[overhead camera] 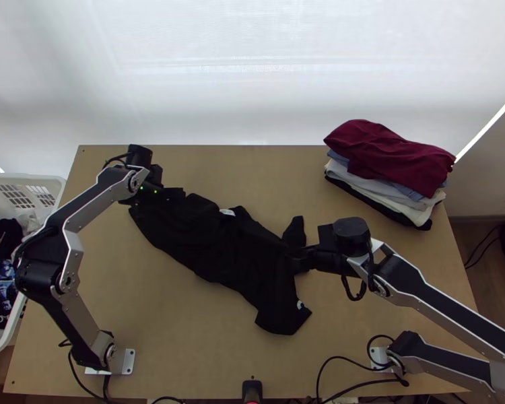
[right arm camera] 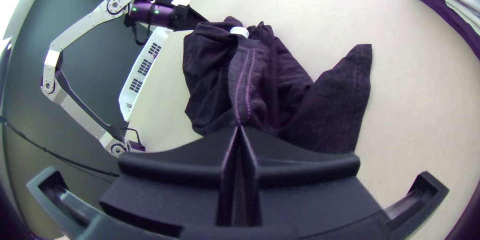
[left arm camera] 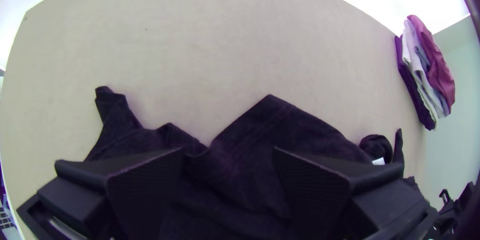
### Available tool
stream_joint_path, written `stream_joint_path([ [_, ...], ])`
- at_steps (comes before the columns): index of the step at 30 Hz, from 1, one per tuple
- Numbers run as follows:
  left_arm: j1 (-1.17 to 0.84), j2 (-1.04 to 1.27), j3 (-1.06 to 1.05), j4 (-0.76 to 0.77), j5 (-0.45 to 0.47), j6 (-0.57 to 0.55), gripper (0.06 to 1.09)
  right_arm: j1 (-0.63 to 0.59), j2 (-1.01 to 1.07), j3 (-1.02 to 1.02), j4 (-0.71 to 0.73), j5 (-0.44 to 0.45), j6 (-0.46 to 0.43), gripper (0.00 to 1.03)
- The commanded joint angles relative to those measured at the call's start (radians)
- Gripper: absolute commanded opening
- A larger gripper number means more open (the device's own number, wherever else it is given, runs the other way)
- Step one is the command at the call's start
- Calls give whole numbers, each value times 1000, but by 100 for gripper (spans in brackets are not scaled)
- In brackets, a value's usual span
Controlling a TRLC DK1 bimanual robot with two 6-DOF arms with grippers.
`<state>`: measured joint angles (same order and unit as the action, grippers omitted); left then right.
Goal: Fold the t-shirt
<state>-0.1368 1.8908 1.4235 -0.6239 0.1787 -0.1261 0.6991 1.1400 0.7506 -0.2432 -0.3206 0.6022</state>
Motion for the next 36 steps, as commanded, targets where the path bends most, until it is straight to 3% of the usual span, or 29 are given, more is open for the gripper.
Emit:
stream_joint_path([
  [1,-14,34,23,-14,-2,-6,65,-6,-22,-19,18,11,30,3],
  [5,-34,31,-14,-23,-5,17,62,-13,-26,-8,19,14,36,3],
  [9,-32,-25,-90,47,-8,17,14,-43,-39,0,15,15,36,3],
  [10,-27,-42,-109,67,-10,16,10,-49,-43,1,10,15,36,3],
  [19,45,-133,-77,73,-10,-29,10,-92,-68,44,5,45,38,3],
  [27,143,-256,186,7,-12,-158,10,-171,-83,75,8,78,33,3],
  [36,287,-286,390,-96,-10,-153,10,-245,-109,90,18,146,33,3],
])
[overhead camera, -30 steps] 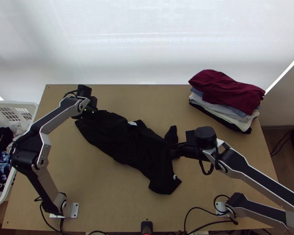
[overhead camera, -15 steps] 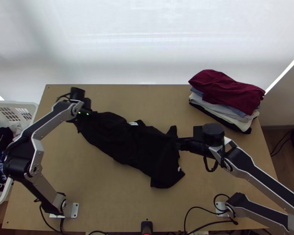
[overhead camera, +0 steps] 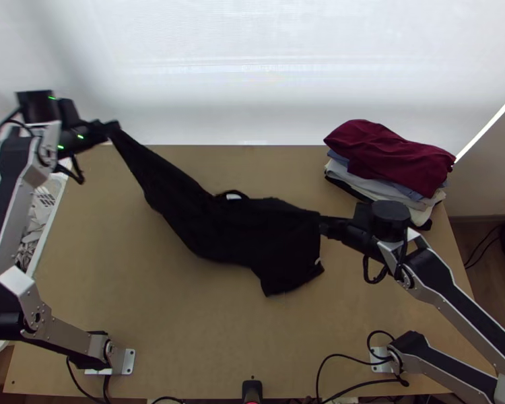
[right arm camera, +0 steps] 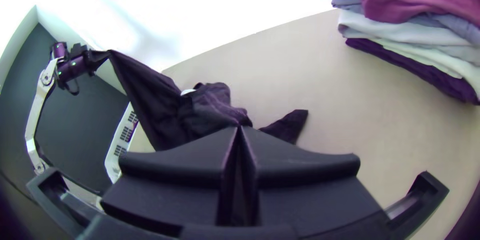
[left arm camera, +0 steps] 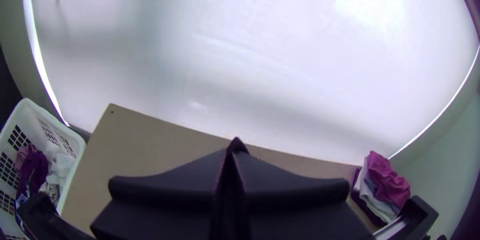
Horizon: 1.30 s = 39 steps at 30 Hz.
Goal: Fold the t-shirt
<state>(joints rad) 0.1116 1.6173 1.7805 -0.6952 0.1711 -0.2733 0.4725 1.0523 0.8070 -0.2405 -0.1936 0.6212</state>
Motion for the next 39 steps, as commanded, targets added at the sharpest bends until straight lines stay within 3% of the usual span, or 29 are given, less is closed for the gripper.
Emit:
stream_joint_path([
  [1,49,-13,26,-26,-4,2,10,-26,-25,29,15,20,14,3],
  [11,131,-37,-90,-27,-4,29,10,-67,-46,-46,17,114,14,3],
  [23,281,-100,-105,-38,19,36,10,-255,-74,-52,23,125,14,3],
  [31,215,-137,-251,-18,21,45,10,-166,-127,-98,13,138,18,3],
  [39,71,-80,-311,145,-7,-21,10,-101,-146,-127,17,166,23,3],
])
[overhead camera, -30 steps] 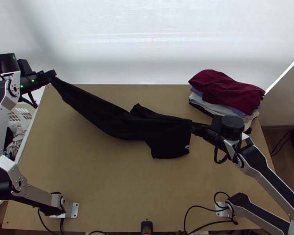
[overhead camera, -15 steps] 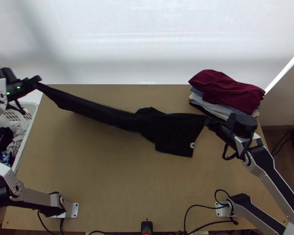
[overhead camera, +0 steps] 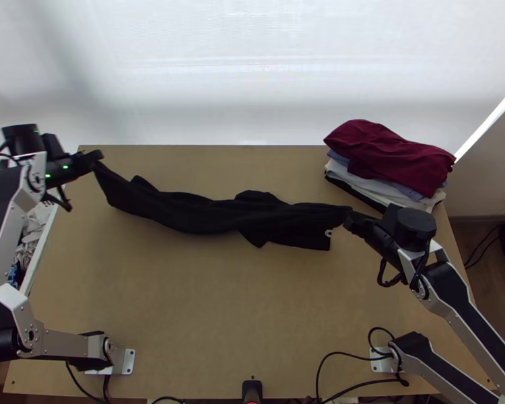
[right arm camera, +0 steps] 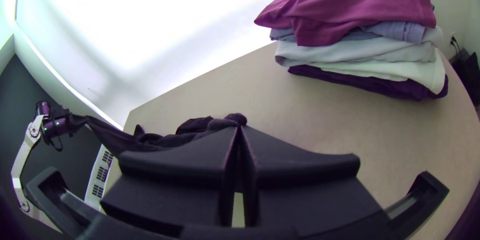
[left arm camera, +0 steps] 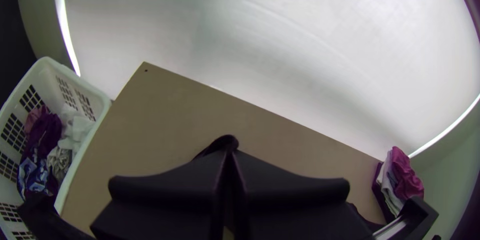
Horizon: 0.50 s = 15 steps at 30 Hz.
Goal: Fold the t-shirt
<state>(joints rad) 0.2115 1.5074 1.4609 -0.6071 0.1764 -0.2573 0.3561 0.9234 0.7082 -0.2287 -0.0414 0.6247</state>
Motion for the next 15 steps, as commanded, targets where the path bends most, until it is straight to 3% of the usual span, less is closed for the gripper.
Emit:
stream_joint_path([
  [1,-44,51,29,69,-17,-49,10,15,-15,-33,8,14,20,3],
  [6,-103,168,176,113,-31,-109,10,17,-9,-53,29,14,18,3],
  [15,-230,264,220,391,-43,-212,10,20,-6,-82,65,31,18,3],
])
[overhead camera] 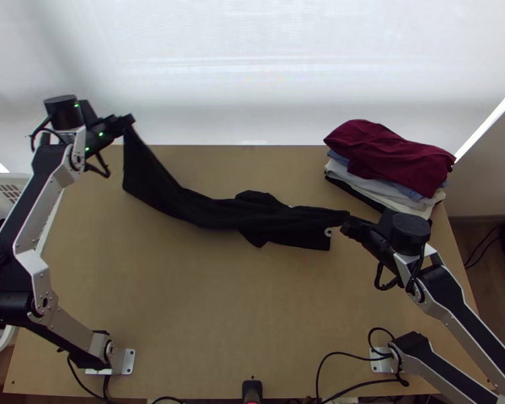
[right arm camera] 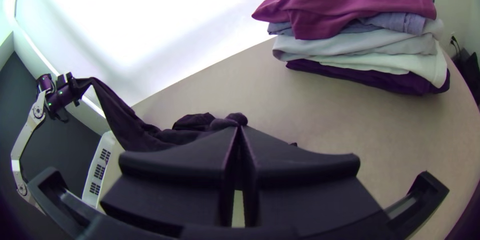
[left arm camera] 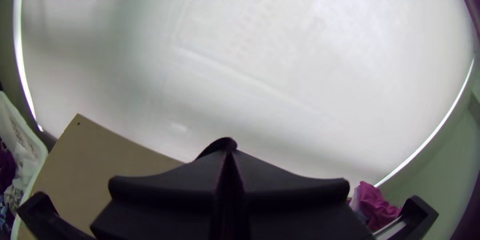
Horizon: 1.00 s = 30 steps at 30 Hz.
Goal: Fold the t-shirt
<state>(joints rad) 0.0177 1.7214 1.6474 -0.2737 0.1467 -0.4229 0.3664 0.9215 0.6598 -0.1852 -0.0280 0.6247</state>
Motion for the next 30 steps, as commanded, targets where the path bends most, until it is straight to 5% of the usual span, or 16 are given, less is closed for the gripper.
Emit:
stream_joint_path([
  [1,-53,64,34,82,-27,-48,10,12,-6,-35,23,22,18,3],
  [13,-156,308,71,252,-102,-102,11,28,-30,-37,9,46,15,3],
  [16,-145,308,77,254,-102,-122,38,31,-29,-31,6,46,15,3],
  [18,-124,296,77,269,-95,-140,76,34,-24,-29,6,46,13,3],
  [20,-98,274,77,268,-93,-137,102,37,-16,-25,7,46,13,3],
  [30,65,173,52,71,4,-37,104,49,0,-17,9,46,15,3],
])
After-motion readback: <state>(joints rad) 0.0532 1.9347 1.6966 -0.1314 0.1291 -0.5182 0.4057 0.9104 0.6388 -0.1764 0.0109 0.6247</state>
